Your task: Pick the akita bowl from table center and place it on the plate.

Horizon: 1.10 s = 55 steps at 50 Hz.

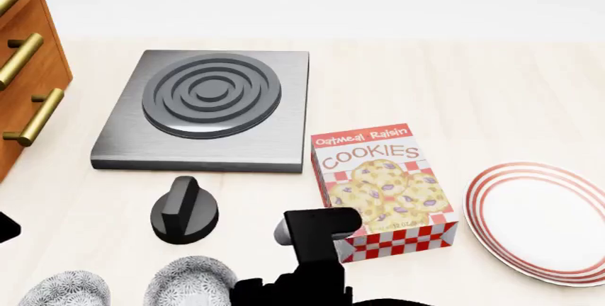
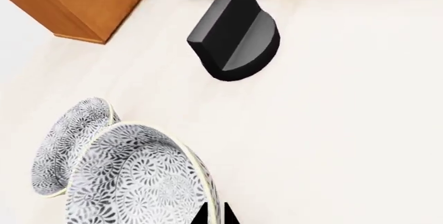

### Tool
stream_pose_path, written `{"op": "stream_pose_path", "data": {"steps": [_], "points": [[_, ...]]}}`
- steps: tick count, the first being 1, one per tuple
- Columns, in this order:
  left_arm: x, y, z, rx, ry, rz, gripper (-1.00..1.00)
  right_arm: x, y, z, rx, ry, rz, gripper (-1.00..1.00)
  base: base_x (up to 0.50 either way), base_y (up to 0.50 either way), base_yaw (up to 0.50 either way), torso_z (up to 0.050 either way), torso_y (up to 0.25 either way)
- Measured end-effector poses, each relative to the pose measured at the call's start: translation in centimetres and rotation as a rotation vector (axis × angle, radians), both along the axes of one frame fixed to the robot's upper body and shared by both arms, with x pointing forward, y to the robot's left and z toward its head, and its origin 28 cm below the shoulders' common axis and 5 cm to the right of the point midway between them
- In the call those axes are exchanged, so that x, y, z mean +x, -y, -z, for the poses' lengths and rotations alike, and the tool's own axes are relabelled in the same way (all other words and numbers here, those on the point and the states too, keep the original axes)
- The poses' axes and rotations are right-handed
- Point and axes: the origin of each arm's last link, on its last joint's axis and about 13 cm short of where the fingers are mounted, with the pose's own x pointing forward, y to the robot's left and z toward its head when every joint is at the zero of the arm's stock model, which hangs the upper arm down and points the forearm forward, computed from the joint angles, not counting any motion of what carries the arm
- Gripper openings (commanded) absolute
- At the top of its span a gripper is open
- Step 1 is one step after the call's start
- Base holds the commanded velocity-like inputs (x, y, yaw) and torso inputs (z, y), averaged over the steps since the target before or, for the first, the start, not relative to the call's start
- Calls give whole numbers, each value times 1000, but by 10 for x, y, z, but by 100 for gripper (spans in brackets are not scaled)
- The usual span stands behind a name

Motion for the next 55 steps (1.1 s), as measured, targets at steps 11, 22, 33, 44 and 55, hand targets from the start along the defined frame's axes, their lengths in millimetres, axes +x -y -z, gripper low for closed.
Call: {"op": "stream_pose_path", "data": {"steps": [11,22,33,44,55], "points": [[1,1,-1,1,2,4,100,-4,11,-26,51,162,82,-100,0,0,0,0,0],[0,2,-1,0,2,10,100,-16,32,-53,49,327,184,-100,0,0,0,0,0],[-1,4,-1,1,0,16,100,-33,61,-80,8,501,319,-100,0,0,0,0,1],[0,3,-1,3,1,15,100,-51,87,-102,-78,670,447,-100,0,0,0,0,0],[1,4,-2,5,2,16,100,-65,113,-124,-206,788,598,-100,0,0,0,0,0]]}}
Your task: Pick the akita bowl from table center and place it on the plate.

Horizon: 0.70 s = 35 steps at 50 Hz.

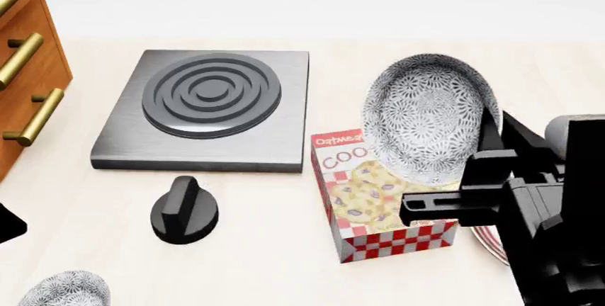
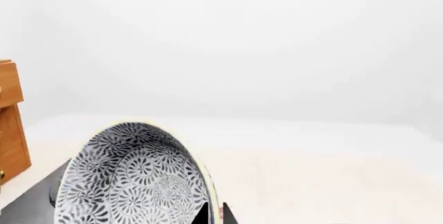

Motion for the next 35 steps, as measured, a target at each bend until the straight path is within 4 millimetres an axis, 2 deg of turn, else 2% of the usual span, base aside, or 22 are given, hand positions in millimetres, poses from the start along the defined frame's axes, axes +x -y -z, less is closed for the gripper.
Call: {"op": "stream_pose_path", "data": {"steps": [12,22,35], "points": [[1,1,0,2,-2,4,100,-4,26,-13,16,-62,173,-100,0,0,0,0,1],[0,2,1,3,-4,9,100,0,43,-20,71,-169,226,-100,0,0,0,0,0],[-2,2,3,0,-5,10,100,10,62,-18,178,-316,258,-100,0,0,0,0,0]]}}
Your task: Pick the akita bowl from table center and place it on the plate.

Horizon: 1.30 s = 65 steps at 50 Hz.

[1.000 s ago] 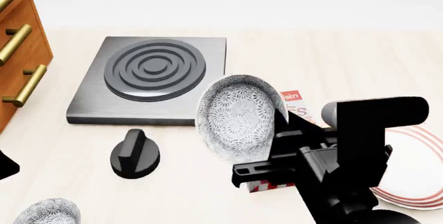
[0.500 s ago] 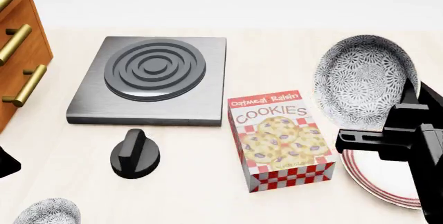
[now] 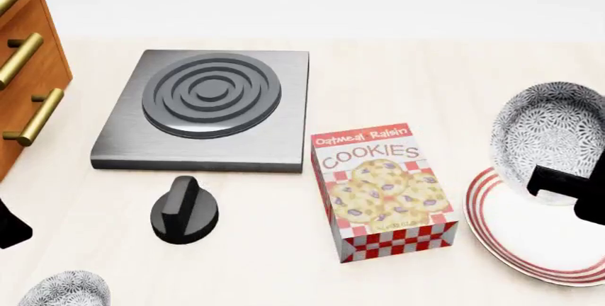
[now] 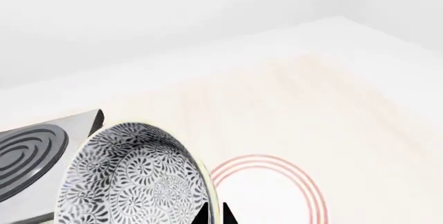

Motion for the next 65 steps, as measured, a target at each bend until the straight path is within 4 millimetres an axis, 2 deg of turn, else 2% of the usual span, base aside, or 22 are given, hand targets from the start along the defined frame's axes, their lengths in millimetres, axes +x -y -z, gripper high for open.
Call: {"op": "stream_pose_path", "data": {"steps": [23,27,43,58,65], "points": [[0,0,0,-5,2,-2,100,12,14,4,90,-117,64,-100,0,0,0,0,0],[0,0,0,-5,3,-1,100,15,17,0,155,-141,60,-100,0,0,0,0,3],[-2,0,0,-32,33,26,100,37,39,-20,395,-223,118,-100,0,0,0,0,0],[-5,0,1,-45,55,32,100,58,47,-18,512,-352,148,-100,0,0,0,0,1],[-6,0,-1,-42,77,34,100,68,47,-16,558,-372,135,-100,0,0,0,3,-187]]}}
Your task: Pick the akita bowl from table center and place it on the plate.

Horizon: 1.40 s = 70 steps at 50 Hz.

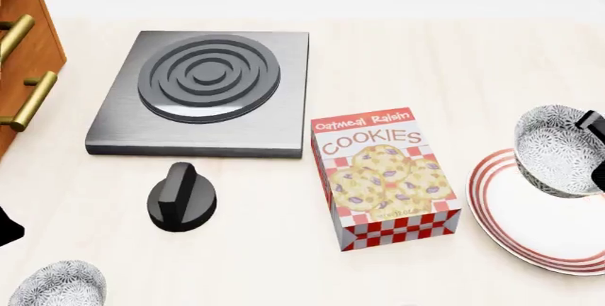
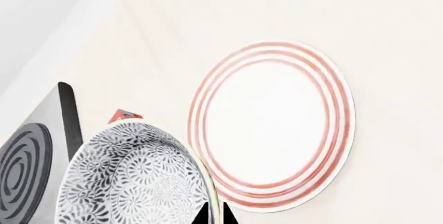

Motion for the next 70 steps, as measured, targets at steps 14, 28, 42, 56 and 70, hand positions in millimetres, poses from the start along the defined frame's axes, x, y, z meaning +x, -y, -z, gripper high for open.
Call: {"op": "stream_pose_path", "data": {"steps": [14,28,42,56,70], "points": [[-1,0,-2,8,17,-3,100,8,1,2,40,-13,11,-100,0,0,0,0,-95],[-1,1,-2,1,15,-5,100,7,6,-2,51,-3,47,-100,0,0,0,0,0],[-2,1,-1,-5,20,4,100,4,9,-5,57,13,75,-100,0,0,0,1,-78],[-2,1,-2,-14,18,3,100,11,15,-2,85,23,103,-100,0,0,0,0,0],[-3,0,-4,-31,14,3,100,32,19,15,126,-11,136,-100,0,0,0,0,0]]}}
